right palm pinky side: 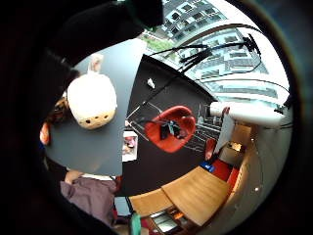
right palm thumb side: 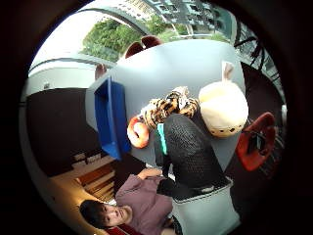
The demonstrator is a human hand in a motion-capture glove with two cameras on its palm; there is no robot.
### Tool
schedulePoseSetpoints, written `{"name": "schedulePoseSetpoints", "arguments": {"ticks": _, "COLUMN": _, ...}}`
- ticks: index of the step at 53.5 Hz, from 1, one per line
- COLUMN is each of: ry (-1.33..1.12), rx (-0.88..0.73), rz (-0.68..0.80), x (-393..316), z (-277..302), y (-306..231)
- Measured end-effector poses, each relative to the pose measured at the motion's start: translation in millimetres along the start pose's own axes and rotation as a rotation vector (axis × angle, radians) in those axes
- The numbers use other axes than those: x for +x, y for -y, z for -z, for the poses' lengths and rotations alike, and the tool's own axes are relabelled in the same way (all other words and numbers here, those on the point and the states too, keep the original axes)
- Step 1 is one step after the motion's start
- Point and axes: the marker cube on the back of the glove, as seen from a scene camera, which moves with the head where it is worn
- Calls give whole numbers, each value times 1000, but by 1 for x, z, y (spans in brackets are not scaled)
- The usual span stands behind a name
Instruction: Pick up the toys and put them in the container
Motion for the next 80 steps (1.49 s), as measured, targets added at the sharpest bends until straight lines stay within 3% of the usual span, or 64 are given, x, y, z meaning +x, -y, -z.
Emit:
{"name": "schedulePoseSetpoints", "arguments": {"ticks": 15, "ry": -52, "rx": -254, "rz": 55, "x": 10, "z": -111, "y": 21}}
{"name": "schedulePoseSetpoints", "arguments": {"ticks": 32, "ry": 36, "rx": -13, "rz": 111, "x": 20, "z": -134, "y": 32}}
{"name": "schedulePoseSetpoints", "arguments": {"ticks": 40, "ry": 60, "rx": 137, "rz": 55, "x": 18, "z": -127, "y": 38}}
{"name": "schedulePoseSetpoints", "arguments": {"ticks": 51, "ry": 48, "rx": 59, "rz": -57, "x": 15, "z": -93, "y": 40}}
{"name": "schedulePoseSetpoints", "arguments": {"ticks": 60, "ry": -89, "rx": 165, "rz": -133, "x": 20, "z": -35, "y": 14}}
{"name": "schedulePoseSetpoints", "arguments": {"ticks": 70, "ry": 79, "rx": 281, "rz": -21, "x": 1, "z": 13, "y": -23}}
{"name": "schedulePoseSetpoints", "arguments": {"ticks": 80, "ry": 40, "rx": 301, "rz": -11, "x": -6, "z": 22, "y": -42}}
